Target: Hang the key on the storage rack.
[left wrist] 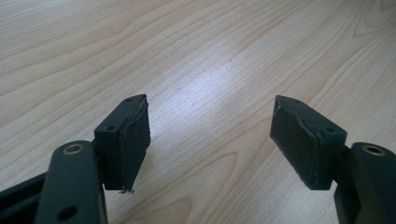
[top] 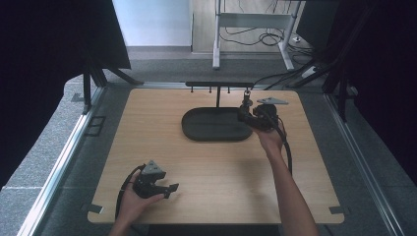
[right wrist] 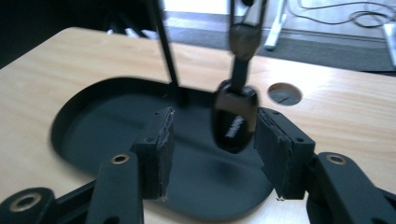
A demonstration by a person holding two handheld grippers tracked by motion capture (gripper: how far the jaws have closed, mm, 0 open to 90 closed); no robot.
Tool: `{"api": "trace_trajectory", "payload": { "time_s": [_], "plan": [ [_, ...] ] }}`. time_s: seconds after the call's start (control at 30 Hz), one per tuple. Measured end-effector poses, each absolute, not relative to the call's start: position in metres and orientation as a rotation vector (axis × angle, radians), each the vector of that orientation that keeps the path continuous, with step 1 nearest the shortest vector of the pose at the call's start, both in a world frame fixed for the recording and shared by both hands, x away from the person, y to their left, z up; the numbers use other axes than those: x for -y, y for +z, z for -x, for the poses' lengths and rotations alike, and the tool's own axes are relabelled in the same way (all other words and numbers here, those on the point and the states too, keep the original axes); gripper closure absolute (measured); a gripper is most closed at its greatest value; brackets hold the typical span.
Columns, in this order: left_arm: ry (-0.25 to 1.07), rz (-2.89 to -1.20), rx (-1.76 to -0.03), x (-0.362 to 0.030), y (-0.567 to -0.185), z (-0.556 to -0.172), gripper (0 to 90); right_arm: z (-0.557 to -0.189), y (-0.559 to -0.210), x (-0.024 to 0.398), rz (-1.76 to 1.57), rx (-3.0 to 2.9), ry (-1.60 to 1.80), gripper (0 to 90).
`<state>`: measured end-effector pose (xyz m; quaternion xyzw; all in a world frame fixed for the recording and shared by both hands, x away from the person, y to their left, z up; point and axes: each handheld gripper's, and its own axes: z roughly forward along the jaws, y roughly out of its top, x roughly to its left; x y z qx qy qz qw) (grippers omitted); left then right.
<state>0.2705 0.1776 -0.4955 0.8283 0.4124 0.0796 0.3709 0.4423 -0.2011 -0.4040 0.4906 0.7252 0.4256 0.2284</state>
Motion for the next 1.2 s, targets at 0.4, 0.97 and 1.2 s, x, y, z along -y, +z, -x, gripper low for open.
{"api": "trace_trajectory", "payload": {
  "time_s": [0.4, 0.97, 1.2],
  "plan": [
    [0.228, -2.116, -1.060, -0.177, -0.494, -0.269, 29.4, -0.390, -0.420, 0.218, -1.249, -2.031, 1.255, 47.6],
    [0.245, -2.109, -1.047, -0.175, -0.492, -0.268, 29.6, -0.313, -0.452, 0.227, -1.131, -2.109, 1.387, 48.1],
    [0.250, -2.112, -1.043, -0.174, -0.492, -0.267, 29.7, -0.297, -0.467, 0.227, -1.112, -2.157, 1.342, 47.6]
  ]
}}
